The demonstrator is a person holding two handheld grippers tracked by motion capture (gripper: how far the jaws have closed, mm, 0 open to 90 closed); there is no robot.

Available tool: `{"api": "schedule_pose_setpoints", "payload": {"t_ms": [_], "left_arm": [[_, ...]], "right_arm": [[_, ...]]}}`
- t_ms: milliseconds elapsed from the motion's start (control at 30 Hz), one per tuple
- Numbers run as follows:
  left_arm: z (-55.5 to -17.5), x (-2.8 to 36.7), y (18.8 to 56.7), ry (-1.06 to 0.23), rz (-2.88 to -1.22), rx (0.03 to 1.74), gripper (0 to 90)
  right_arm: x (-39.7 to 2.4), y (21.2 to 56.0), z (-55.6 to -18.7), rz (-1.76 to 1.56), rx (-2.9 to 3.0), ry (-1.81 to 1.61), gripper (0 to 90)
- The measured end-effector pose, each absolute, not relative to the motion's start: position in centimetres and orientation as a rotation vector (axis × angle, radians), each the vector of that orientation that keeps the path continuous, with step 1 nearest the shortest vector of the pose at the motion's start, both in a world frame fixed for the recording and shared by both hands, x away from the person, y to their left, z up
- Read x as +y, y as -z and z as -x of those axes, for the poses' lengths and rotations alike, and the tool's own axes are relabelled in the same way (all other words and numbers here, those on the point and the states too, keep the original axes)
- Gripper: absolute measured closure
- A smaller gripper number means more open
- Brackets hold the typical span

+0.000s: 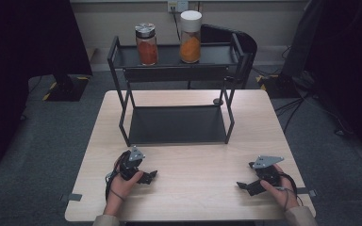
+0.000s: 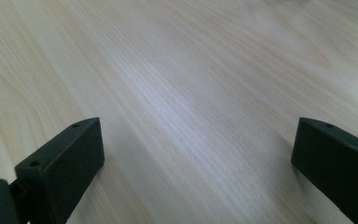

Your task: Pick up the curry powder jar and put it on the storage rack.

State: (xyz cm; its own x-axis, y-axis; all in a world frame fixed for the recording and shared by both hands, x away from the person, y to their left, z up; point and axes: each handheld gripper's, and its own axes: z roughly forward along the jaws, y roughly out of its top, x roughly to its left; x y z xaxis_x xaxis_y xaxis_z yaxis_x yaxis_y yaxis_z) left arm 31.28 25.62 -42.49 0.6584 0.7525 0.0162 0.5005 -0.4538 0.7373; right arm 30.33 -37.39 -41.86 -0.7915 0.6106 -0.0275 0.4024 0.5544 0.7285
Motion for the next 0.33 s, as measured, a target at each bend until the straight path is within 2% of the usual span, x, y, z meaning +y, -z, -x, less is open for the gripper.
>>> {"api": "schedule_pose_setpoints", "payload": {"t_ms": [333], "left_arm": [[-31.29,25.62,42.46,-0.445,-2.15,0.966,0.0]], "right_arm": [[-37.88,41.88,-29.9,-0.827,2.521,-1.066,0.0]]}}
